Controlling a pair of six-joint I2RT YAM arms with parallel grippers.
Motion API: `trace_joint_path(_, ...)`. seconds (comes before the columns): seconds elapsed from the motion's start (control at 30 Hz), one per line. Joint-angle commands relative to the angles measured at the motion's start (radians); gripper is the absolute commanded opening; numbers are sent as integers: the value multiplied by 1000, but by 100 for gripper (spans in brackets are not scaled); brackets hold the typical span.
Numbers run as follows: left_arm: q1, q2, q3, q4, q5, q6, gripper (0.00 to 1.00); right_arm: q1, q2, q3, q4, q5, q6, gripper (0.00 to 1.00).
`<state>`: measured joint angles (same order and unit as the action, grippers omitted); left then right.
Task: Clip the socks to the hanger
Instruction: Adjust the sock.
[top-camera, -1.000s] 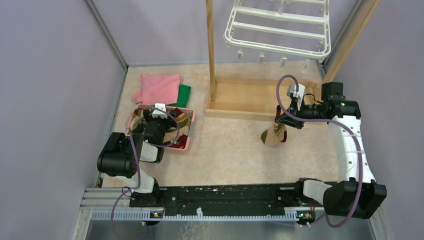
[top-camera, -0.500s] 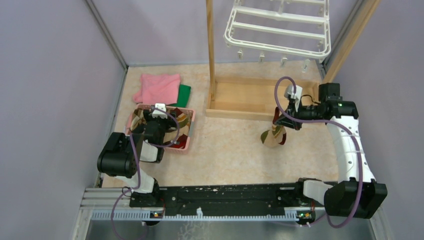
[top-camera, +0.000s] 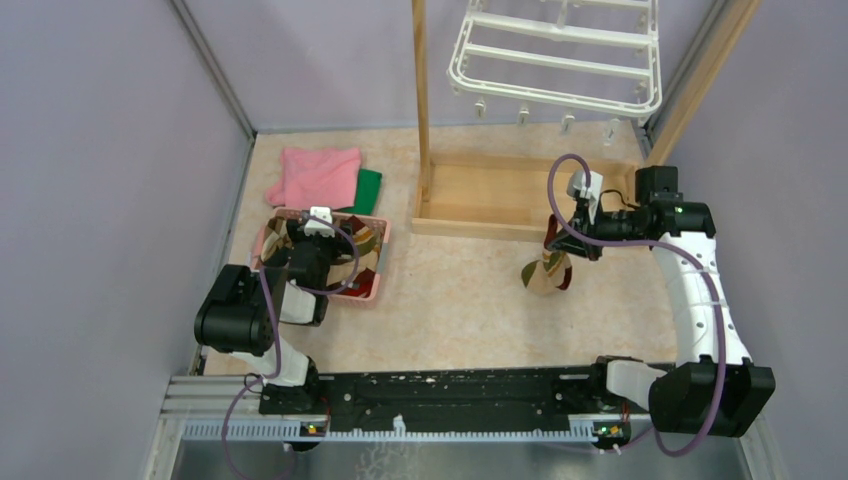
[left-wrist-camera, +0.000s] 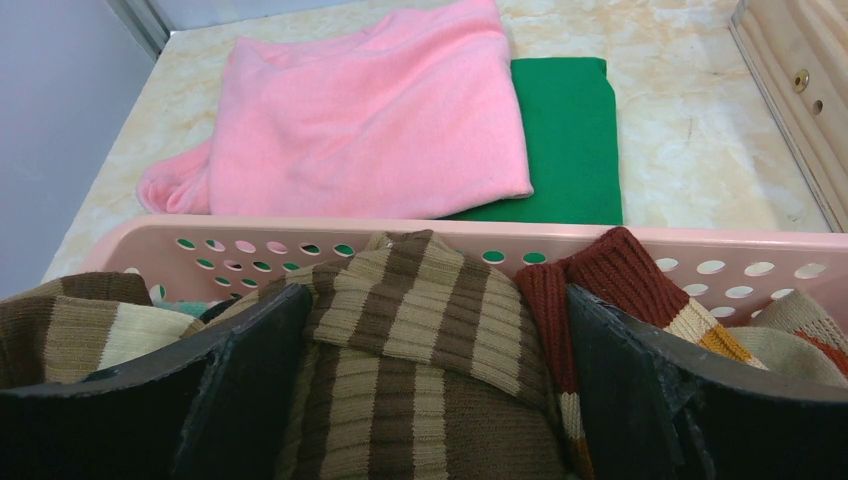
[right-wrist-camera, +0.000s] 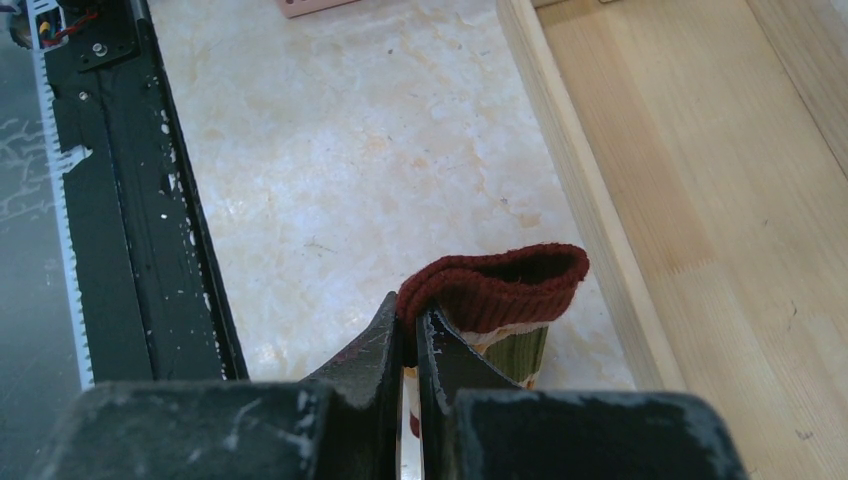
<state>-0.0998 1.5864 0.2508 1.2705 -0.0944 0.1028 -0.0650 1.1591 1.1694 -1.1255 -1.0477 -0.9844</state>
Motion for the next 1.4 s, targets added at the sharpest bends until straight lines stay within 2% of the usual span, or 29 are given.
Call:
trace_joint_path(0.0,8,-2,7,-36,-2,-22,99,11,-29,-1,15,-22,-8,0)
trace_joint_path(1.37,8,-2,7,-36,-2,-21,99,33,-61,-14,18,-37,-9,0)
